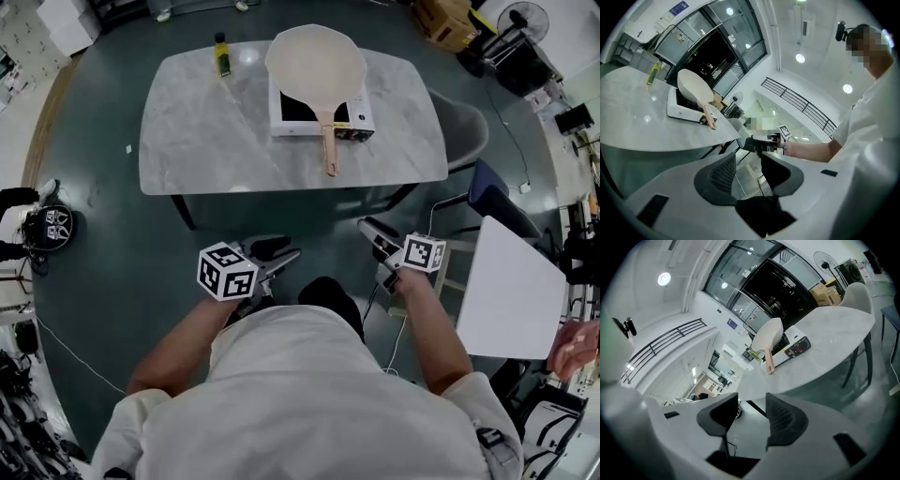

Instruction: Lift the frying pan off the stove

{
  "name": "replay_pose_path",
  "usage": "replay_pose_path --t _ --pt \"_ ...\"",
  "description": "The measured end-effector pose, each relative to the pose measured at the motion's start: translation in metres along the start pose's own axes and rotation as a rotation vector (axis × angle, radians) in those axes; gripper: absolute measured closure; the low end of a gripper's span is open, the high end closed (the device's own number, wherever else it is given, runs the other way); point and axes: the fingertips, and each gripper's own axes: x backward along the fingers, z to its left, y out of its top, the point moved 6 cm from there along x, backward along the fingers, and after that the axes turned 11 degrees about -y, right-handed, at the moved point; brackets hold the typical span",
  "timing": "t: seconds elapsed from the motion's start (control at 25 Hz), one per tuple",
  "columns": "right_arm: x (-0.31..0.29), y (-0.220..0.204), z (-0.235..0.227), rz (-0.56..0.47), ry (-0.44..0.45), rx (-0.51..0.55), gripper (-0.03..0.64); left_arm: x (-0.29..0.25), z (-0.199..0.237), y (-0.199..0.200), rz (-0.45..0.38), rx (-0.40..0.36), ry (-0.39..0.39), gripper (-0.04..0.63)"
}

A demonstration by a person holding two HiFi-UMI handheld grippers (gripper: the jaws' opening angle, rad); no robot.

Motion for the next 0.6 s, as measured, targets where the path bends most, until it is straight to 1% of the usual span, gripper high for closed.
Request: replay_pose_path --t 0.04,0.16,0.32,0.4,0.48,0.56,0.6 --pt "-0.01 0.014 -0.002 0.003 0.012 -0.005 0.422 -0.003 0.009 0.009 -0.006 0.016 -0.004 0.434" --pt "-0.049 0.06 -0.009 0.019 0.089 -0.016 0.404 -0.02 0.037 0.032 -0.034 0.054 -0.002 0.417" --pt "-0.104 0.109 -0.04 0.058 0.12 -0.118 0.373 -0.055 0.075 0.05 -0.056 0.133 0.001 0.38" --pt "-0.133 0.132 -0.055 0.079 0.123 -0.172 0.365 -0.07 0.096 0.062 -0.067 0.171 0.024 0.365" --pt "-0.162 0.155 -0.061 0.12 0.164 -0.16 0.355 -0.087 0.114 0.073 -0.088 0.206 0.052 0.356" --pt "-0.189 0.172 -0.065 0.188 0.199 -0.158 0.335 -0.103 0.134 0.079 -0.106 0.247 0.078 0.343" --pt "-0.202 0.179 -0.063 0.22 0.235 -0.16 0.326 -0.111 0.143 0.082 -0.114 0.267 0.089 0.337"
